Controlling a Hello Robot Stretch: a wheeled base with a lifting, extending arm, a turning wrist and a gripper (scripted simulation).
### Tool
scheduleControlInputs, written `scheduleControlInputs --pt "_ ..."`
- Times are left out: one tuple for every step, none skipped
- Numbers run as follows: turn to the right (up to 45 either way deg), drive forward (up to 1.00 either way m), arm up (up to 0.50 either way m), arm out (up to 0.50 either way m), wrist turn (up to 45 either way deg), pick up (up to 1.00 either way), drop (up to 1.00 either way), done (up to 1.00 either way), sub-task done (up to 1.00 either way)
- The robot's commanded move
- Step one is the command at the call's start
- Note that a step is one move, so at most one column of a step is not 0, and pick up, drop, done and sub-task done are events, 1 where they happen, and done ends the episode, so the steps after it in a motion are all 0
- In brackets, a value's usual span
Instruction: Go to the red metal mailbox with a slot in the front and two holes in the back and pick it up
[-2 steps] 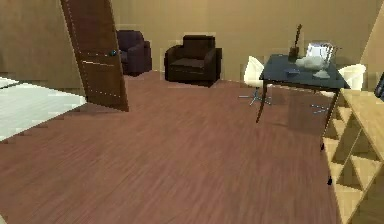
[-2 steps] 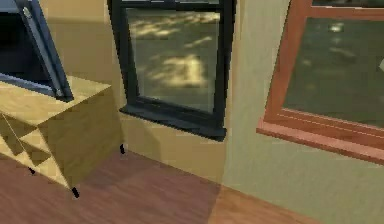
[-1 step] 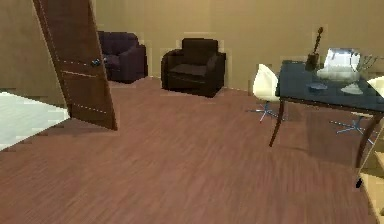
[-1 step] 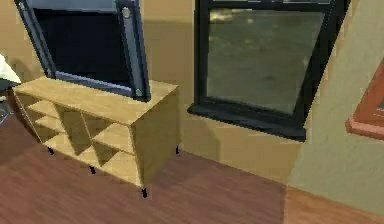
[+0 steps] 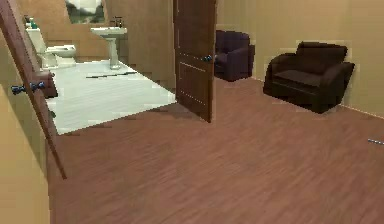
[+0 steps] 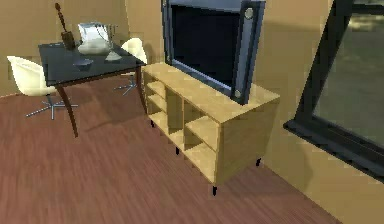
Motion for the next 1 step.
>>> scheduleControlInputs --pt "0.0 0.40 0.00 0.00 0.0 0.00 0.00 0.00 0.00"
